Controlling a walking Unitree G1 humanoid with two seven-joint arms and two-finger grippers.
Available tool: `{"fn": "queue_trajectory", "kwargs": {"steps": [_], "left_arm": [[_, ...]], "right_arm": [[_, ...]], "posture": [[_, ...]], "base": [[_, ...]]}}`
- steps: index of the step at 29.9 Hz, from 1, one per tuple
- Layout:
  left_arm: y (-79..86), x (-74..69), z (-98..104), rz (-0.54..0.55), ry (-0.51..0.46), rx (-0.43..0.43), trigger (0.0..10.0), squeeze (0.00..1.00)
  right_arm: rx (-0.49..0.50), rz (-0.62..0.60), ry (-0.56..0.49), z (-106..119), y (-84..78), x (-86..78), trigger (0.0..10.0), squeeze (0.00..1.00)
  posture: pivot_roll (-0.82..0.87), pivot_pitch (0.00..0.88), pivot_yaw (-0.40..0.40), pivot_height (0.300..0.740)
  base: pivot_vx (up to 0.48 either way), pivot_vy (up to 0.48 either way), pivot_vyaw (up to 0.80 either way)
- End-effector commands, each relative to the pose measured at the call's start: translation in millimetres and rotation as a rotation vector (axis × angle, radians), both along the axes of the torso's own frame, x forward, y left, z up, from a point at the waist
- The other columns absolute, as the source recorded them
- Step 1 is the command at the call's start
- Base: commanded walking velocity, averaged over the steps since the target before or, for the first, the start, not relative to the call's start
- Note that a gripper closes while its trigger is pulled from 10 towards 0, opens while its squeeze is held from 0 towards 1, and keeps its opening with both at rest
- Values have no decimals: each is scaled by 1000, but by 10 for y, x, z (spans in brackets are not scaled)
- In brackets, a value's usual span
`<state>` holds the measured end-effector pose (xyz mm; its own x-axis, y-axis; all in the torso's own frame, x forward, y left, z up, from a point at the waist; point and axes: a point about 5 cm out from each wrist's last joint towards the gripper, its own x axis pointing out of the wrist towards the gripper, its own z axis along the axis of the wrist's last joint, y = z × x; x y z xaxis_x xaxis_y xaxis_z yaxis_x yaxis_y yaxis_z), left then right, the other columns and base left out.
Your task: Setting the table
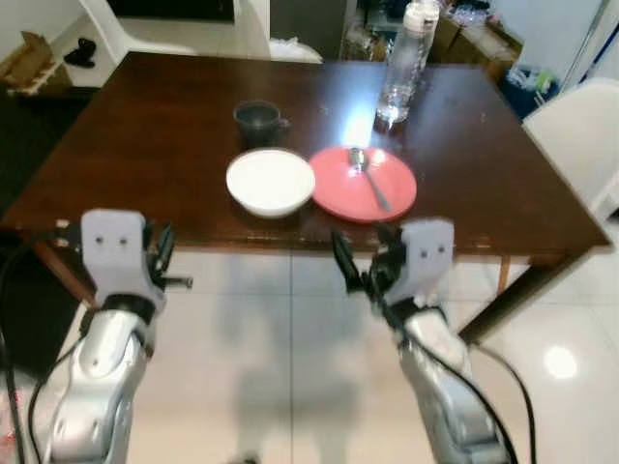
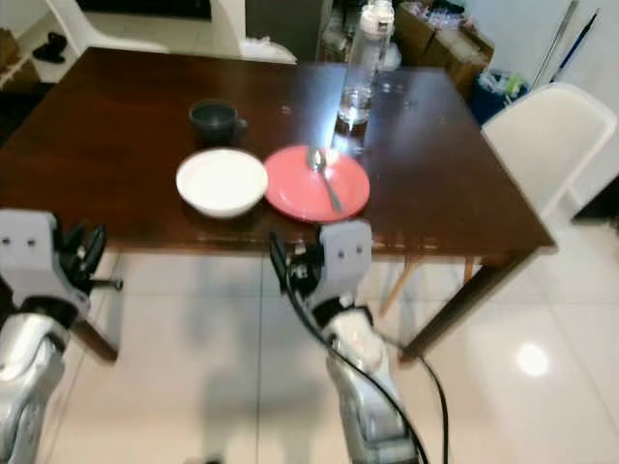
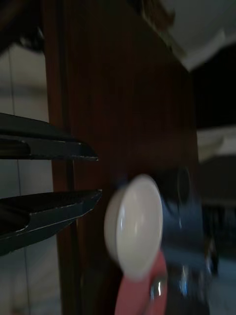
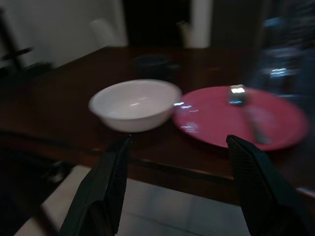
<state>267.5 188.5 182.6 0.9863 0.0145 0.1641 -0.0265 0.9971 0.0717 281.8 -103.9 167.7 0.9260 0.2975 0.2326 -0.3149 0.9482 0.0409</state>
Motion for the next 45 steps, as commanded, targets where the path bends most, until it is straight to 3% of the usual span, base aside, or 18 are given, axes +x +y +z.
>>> {"fn": "queue_trajectory", "kwargs": {"steps": [1, 8, 16, 45], "left_arm": [[5, -11, -32, 4, 18, 5, 10000, 0], [-7, -10, -47, -7, 31, 0, 10000, 0], [-44, -13, -69, -25, 43, -5, 10000, 0], [2, -28, -240, -9, 112, 13, 10000, 0]], "right_arm": [[38, 6, 18, -12, -1, -15, 10000, 0], [121, 8, 45, 8, -25, -4, 10000, 0], [123, 4, 66, -7, -47, 13, 10000, 0], [89, 13, 95, -67, -25, 19, 10000, 0]], "posture": [[-7, 52, 19, 740], [-8, 52, 19, 740], [-10, 48, 16, 740], [-7, 44, 21, 740]], "base": [[0, 0, 0], [0, 0, 0], [0, 0, 0], [0, 0, 774]]}}
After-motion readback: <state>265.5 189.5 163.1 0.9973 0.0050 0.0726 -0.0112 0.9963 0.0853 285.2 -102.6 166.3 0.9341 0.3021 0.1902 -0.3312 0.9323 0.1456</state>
